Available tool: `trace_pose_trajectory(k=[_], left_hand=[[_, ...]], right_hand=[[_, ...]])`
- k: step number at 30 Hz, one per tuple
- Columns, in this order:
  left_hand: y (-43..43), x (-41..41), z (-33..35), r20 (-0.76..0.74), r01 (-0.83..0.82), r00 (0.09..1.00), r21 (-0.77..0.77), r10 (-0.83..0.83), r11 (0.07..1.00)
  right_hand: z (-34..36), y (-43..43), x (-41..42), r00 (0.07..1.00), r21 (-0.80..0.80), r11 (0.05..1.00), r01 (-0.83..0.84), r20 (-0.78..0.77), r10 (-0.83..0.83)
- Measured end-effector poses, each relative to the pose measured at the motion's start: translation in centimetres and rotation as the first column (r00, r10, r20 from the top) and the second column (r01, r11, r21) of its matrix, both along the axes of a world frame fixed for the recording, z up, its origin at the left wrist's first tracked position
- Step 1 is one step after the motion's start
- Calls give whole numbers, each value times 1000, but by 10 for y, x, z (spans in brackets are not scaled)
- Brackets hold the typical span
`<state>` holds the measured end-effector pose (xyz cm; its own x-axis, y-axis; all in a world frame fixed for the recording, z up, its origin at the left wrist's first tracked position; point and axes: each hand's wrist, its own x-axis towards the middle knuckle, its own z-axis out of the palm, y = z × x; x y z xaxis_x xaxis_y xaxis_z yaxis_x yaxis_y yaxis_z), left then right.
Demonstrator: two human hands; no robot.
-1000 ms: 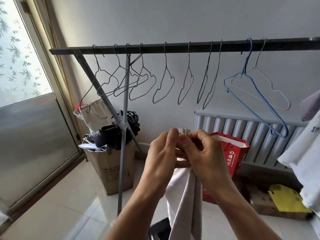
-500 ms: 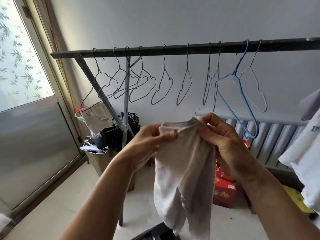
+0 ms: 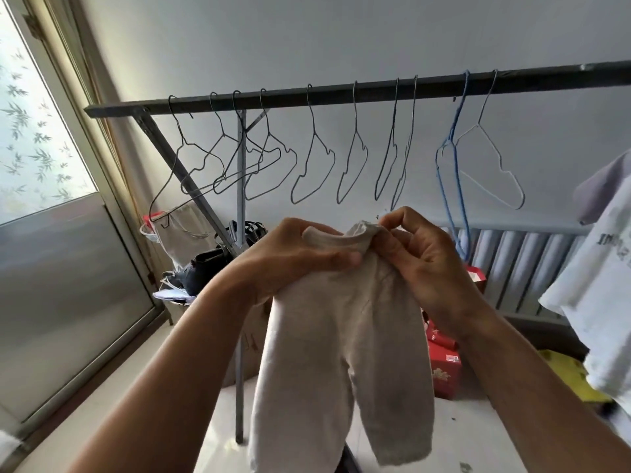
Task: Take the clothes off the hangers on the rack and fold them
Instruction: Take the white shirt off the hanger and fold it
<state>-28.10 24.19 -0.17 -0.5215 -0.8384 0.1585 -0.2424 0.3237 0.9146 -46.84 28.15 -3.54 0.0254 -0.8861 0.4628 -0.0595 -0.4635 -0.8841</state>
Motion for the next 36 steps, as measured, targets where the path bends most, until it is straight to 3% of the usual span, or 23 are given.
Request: trace_pose_trajectory(k=[4, 8, 12, 17, 19, 23, 25, 31, 36], left_hand=[[-5, 5, 10, 69, -1, 998, -40, 4, 999], [-8, -1, 5, -19, 8, 1000, 2, -8, 1000], [-2, -15, 3, -58, -47, 997, -59, 44, 997], [2, -16, 14, 136, -55, 988, -95, 68, 994], [3, -16, 16, 43, -57, 997, -48, 59, 997], [5, -16, 22, -114, -128, 985, 30, 130, 991], [5, -13, 25, -124, -152, 980, 14, 153, 988], [6, -4, 30, -131, -191, 974, -24, 186, 981], [9, 2, 38, -182, -238, 957, -37, 227, 971]], right_hand=[[1, -3, 0, 997, -58, 996, 65, -35, -67], [-2, -9, -1, 986, -58, 985, 162, -16, -163], [-7, -12, -4, 968, -30, 968, 251, 10, -251], [-2, -10, -8, 974, -54, 972, 227, 20, -226], [-3, -8, -12, 991, 19, 992, 127, 34, -127], [-24, -5, -22, 995, 226, 973, -36, -85, 57], [-34, -2, -24, 992, 267, 956, -119, -12, 127], [-52, 0, -17, 995, 214, 973, -89, -19, 95], [-58, 0, -14, 997, 137, 988, 70, -36, -65]])
